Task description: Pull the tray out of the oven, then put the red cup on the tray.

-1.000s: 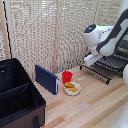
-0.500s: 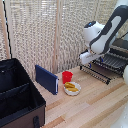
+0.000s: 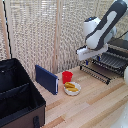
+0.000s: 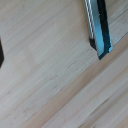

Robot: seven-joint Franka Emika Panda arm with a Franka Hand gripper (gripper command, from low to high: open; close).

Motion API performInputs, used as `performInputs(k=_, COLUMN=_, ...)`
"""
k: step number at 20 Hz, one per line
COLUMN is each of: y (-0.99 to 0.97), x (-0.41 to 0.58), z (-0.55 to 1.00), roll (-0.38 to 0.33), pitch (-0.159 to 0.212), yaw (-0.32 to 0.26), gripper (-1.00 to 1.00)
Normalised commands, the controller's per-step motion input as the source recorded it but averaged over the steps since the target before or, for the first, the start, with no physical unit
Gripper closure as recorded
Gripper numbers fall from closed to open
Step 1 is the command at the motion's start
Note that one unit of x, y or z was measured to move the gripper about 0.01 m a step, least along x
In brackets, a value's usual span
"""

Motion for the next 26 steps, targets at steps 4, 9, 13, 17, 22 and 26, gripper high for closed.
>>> performInputs(k=4, y=0.18, x=0.372, z=0.22, roll=0.226, pitch=0.000, yaw=-0.167, gripper=-1.00)
performInputs(k=9, y=0.21, x=0.354, z=0.15, roll=0.262, pitch=0.000, yaw=-0.168, gripper=-1.00)
performInputs(k=13, y=0.22, x=0.329, z=0.12, roll=0.282, pitch=0.009, yaw=-0.171, gripper=-1.00)
performInputs(k=17, y=0.21, x=0.326, z=0.12, roll=0.283, pitch=0.012, yaw=-0.172, gripper=-1.00)
performInputs(k=22, y=0.23, x=0.341, z=0.16, roll=0.272, pitch=0.025, yaw=-0.168, gripper=-1.00)
performInputs(k=26, y=0.13, x=0.342, z=0.19, roll=0.214, pitch=0.095, yaw=-0.153, gripper=-1.00)
